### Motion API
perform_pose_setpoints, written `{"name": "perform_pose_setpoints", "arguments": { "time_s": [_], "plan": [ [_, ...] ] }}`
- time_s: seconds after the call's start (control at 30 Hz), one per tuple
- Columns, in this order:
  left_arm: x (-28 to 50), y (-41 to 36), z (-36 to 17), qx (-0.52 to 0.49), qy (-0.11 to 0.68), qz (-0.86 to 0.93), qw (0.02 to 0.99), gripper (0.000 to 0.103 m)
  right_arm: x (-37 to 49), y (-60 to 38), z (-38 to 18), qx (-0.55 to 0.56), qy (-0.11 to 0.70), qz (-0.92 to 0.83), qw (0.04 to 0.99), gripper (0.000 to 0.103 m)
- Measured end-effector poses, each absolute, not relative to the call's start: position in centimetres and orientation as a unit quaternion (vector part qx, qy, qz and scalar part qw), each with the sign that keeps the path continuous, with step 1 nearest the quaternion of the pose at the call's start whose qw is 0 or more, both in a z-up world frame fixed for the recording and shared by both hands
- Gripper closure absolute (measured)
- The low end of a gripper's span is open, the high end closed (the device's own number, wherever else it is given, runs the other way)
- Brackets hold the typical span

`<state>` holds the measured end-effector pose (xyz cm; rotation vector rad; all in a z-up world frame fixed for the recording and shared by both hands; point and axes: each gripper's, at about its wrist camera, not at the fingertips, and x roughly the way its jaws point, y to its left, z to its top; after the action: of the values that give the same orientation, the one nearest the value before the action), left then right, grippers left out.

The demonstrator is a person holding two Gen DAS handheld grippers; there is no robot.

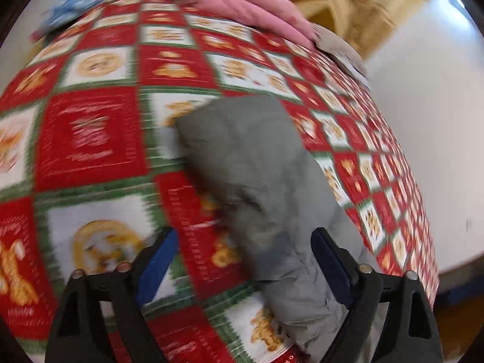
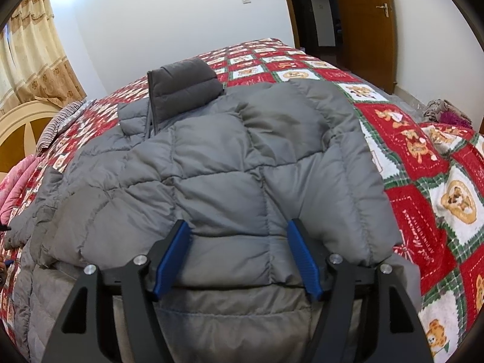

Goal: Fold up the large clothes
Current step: 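Grasp the other sleeve cuff with the left tool and lift it, then fold the held sleeve over the jacket body and open the left tool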

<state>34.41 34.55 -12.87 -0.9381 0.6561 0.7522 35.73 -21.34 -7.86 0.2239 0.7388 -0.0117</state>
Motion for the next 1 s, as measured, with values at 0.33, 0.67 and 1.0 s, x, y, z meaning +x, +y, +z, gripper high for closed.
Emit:
{"name": "perform_pose_setpoints", "arguments": {
  "time_s": [0.33,0.67,1.0],
  "plan": [
    [36.3,32.7,-12.7,-0.369,0.305,0.323,0.816,0.096,35.7,-21.3,-7.8,0.113,0.359,-0.004,0.927,0.033],
    [38.2,17.3,-0.9,-0.168,0.202,0.109,0.959,0.097,35.6,-21.4,-7.8,0.117,0.356,-0.002,0.927,0.032],
    [38.2,3.3,-1.7,-0.15,0.257,-0.049,0.954,0.096,35.5,-21.6,-7.8,0.122,0.354,0.001,0.927,0.032]
  ]
}}
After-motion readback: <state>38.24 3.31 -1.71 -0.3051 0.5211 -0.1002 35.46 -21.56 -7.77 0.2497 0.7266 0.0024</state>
